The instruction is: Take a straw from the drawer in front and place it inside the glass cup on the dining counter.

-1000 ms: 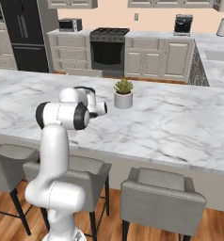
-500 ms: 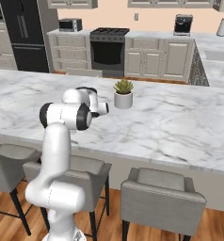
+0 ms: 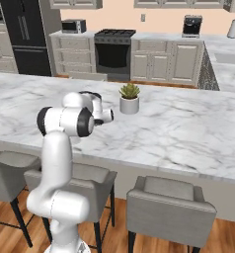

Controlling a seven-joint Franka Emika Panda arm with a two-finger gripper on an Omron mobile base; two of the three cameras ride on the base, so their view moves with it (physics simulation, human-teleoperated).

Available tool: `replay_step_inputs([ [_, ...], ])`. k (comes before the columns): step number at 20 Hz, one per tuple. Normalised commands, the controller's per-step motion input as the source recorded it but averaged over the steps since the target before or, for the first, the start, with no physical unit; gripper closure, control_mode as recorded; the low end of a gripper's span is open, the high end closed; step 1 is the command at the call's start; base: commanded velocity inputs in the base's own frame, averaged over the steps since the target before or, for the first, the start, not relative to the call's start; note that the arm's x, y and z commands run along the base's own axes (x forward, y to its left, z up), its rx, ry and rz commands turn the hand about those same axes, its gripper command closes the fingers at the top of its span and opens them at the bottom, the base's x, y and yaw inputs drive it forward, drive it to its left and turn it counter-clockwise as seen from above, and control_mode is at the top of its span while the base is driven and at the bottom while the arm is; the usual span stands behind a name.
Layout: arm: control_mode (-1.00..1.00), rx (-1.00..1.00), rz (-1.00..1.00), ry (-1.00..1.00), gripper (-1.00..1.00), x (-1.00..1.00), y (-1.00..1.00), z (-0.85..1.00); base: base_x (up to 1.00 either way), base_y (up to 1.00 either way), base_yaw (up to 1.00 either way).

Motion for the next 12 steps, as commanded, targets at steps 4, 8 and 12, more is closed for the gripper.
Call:
replay_step_inputs([
  [4, -1.0, 0.0, -0.02, -0.08, -1.0, -0.42, 0.0, 0.04, 0.0, 0.0, 0.0],
  [8, -1.0, 0.0, -0.01, -0.1, -1.0, -0.4, 0.0, 0.14, 0.0, 0.0, 0.0],
  [12, -1.0, 0.0, -0.04, -0.14, -1.0, -0.35, 0.0, 0.62, 0.0, 0.0, 0.0],
])
